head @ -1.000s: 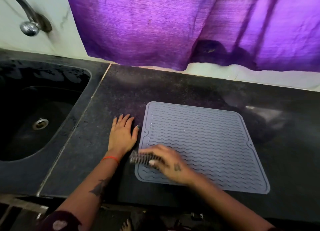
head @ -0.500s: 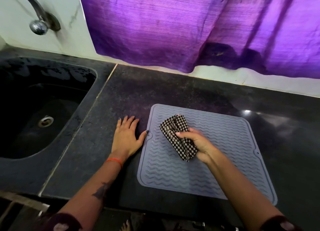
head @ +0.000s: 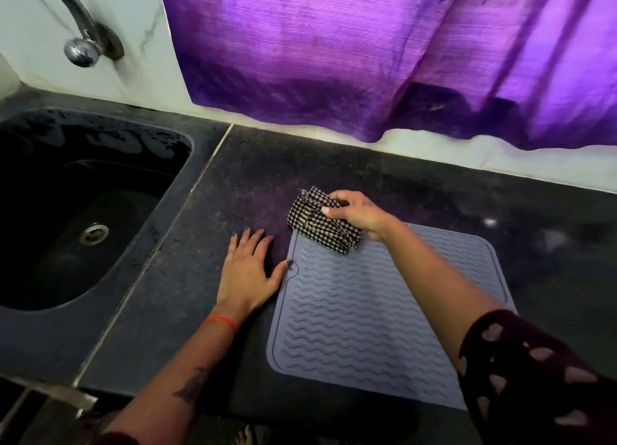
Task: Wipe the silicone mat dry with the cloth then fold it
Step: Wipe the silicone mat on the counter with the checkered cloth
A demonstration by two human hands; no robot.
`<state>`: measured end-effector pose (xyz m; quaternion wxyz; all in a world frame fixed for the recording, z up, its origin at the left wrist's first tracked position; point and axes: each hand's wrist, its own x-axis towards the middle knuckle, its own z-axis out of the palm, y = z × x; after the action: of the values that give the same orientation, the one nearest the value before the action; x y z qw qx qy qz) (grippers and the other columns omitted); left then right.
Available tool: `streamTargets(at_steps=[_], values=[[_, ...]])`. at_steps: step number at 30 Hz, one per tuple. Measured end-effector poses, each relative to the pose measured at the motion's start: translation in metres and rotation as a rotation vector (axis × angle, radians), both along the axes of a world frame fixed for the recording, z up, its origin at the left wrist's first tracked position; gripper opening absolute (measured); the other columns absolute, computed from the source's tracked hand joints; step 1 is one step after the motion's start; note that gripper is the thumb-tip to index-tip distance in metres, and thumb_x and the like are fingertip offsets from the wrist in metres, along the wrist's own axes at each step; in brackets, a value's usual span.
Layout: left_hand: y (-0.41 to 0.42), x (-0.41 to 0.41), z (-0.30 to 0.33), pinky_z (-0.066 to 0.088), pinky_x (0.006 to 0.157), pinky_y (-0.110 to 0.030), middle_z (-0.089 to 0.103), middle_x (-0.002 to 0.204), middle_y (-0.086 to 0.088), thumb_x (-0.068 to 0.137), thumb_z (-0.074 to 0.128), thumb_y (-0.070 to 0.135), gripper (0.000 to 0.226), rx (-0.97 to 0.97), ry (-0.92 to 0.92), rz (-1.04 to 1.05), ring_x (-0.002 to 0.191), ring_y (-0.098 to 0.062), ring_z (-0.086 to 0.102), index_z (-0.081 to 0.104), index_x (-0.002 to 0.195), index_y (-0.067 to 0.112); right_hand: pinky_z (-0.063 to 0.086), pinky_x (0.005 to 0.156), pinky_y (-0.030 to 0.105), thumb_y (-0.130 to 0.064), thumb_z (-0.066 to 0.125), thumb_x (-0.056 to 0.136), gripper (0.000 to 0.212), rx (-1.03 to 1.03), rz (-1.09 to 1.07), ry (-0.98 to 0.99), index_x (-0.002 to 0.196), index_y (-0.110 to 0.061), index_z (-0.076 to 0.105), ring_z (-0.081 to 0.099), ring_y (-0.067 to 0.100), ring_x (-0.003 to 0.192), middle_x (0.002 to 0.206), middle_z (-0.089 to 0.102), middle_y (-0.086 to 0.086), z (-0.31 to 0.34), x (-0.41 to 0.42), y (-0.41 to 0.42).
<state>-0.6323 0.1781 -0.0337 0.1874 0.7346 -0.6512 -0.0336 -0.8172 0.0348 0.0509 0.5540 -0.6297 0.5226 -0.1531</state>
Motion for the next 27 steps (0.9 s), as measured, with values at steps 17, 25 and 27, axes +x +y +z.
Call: streamTargets(at_steps=[17,25,27], values=[[-0.001,0.001,-0.001,0.005,0.118,-0.037,0.042,0.145,-0.007,0.083,0.024,0.067,0.078,0.002,-0.006,0.007,0.140,-0.025,0.027,0.049,0.134,0.013,0.039,0.088,0.041,-0.028,0.043,0.096,0.046,-0.899,0.113,0.965,0.141,-0.033,0.032,0.037,0.030,0.114,0.131,0.035,0.012,-0.050,0.028,0.042],[0.000,0.001,0.000,0.008,0.118,-0.039,0.046,0.142,-0.009,0.082,0.027,0.066,0.077,0.002,-0.009,0.006,0.138,-0.028,0.030,0.053,0.131,0.011,0.038,0.090,0.043,-0.027,0.040,0.097,0.048,-0.772,-0.017,1.001,0.143,-0.030,0.028,0.035,0.031,0.117,0.132,0.033,0.014,-0.048,-0.019,0.044],[-0.001,0.001,0.000,0.009,0.118,-0.040,0.046,0.142,-0.009,0.082,0.027,0.066,0.077,0.008,-0.018,0.003,0.138,-0.029,0.031,0.053,0.130,0.011,0.038,0.091,0.043,-0.029,0.038,0.097,0.048,-0.750,-0.055,1.024,0.144,-0.030,0.028,0.036,0.031,0.117,0.131,0.034,0.015,-0.048,-0.038,0.044]])
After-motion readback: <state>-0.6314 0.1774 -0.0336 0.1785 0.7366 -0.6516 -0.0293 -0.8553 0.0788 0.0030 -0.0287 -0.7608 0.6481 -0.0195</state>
